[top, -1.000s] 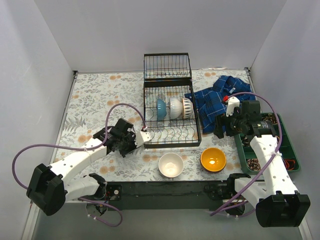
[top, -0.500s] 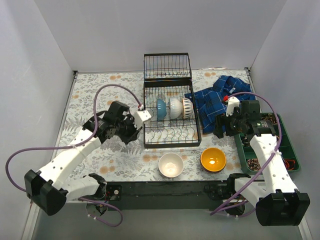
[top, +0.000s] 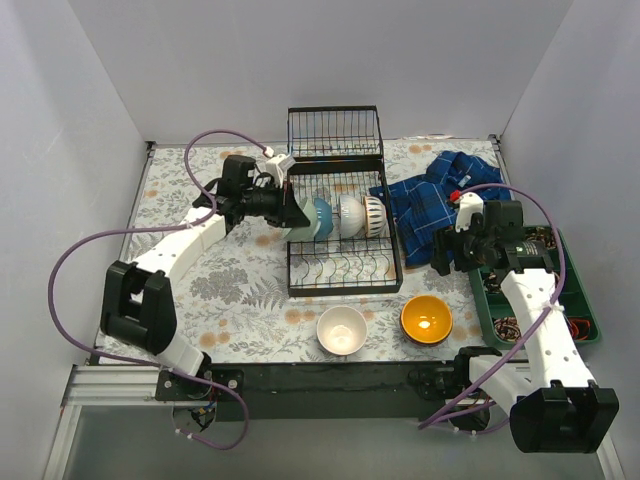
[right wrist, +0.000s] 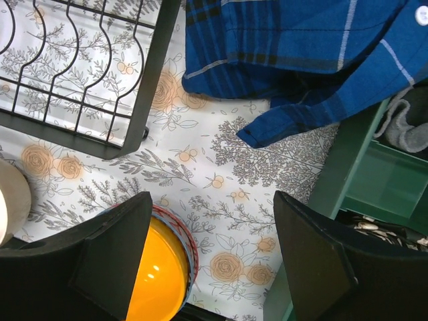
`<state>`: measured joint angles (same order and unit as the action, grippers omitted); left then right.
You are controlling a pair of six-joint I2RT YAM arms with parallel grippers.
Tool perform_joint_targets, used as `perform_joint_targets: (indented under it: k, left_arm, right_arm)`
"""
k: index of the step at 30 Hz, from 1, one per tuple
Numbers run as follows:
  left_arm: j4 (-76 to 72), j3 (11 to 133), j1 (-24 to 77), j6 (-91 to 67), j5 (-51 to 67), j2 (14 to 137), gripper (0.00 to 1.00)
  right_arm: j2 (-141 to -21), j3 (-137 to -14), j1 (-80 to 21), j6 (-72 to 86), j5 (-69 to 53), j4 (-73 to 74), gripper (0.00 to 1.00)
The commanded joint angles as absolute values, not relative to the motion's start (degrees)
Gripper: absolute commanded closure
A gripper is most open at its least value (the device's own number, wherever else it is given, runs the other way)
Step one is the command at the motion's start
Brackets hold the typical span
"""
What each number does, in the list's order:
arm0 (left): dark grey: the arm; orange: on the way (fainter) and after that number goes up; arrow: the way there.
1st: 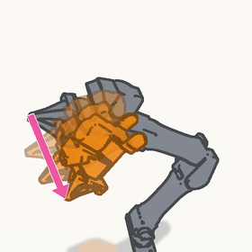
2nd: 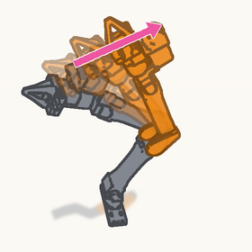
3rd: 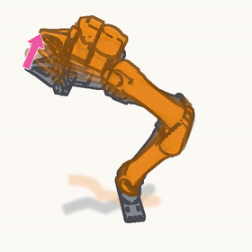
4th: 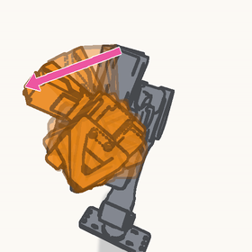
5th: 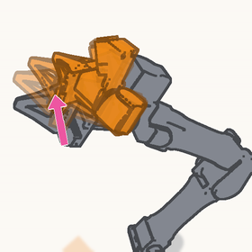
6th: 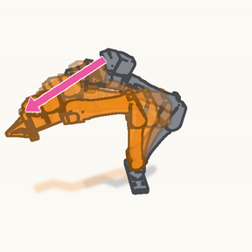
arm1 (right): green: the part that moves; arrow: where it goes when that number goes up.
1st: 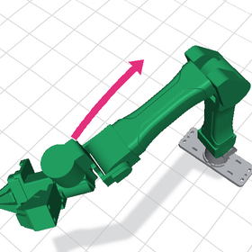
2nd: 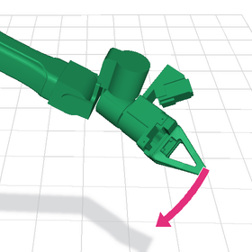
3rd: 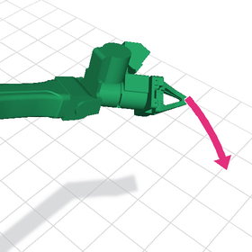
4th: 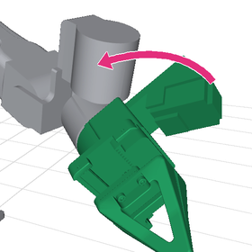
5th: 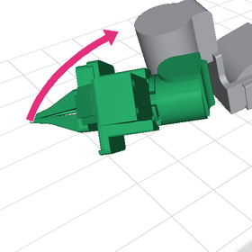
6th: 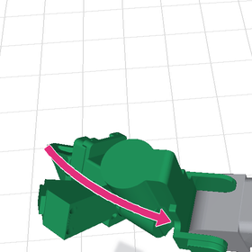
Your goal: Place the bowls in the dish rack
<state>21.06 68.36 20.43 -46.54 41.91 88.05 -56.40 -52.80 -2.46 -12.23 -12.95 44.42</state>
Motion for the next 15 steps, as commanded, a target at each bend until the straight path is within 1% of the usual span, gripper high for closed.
perform_joint_targets:
  k: [1,8,11,15]
  left_arm:
    - [1.17,68.21,18.72,-62.74,52.82,88.50,1.00]
    - [-12.55,61.44,14.60,-75.30,54.31,91.84,1.00]
    - [-20.54,59.68,12.40,-83.13,55.80,93.86,1.00]
    - [-26.97,58.98,10.99,-90.25,56.34,97.11,1.00]
  right_arm:
    - [-55.02,-53.61,-1.15,-12.66,-11.95,43.86,0.18]
    - [-56.42,-55.37,-0.61,-13.27,-11.78,45.00,0.19]
    - [-56.69,-56.95,2.28,-13.36,-11.08,45.35,0.19]
    - [-56.51,-56.34,4.04,-13.27,-11.60,46.49,0.19]
